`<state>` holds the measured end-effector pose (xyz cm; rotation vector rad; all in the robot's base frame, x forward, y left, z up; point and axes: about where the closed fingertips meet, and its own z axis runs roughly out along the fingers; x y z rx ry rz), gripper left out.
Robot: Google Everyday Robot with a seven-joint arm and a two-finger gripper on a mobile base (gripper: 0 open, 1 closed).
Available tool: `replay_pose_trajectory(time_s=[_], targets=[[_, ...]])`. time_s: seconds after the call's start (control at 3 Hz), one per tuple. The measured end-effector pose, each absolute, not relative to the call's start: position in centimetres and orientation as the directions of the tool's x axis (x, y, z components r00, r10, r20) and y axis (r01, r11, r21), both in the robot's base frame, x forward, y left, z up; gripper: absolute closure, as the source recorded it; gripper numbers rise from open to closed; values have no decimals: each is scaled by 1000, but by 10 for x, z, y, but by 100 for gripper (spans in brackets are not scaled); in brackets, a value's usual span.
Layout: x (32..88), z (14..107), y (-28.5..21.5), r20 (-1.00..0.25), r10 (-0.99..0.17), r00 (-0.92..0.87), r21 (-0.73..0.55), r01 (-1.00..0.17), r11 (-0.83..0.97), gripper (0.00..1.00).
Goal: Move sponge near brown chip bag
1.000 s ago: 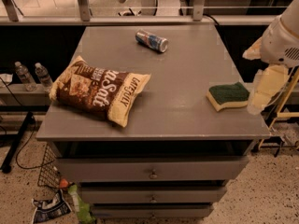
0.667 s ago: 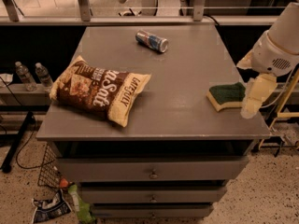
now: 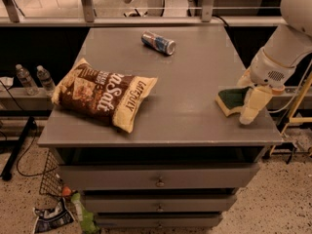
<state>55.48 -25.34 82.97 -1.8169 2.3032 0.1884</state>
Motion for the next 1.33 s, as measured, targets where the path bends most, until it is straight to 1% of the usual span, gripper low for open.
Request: replay_pose_trajectory(time_s=[1.0, 1.33], targets=[[562, 825, -245, -251, -946, -204, -18, -976, 215, 88], [579, 866, -177, -349, -937, -26, -104, -992, 67, 100]])
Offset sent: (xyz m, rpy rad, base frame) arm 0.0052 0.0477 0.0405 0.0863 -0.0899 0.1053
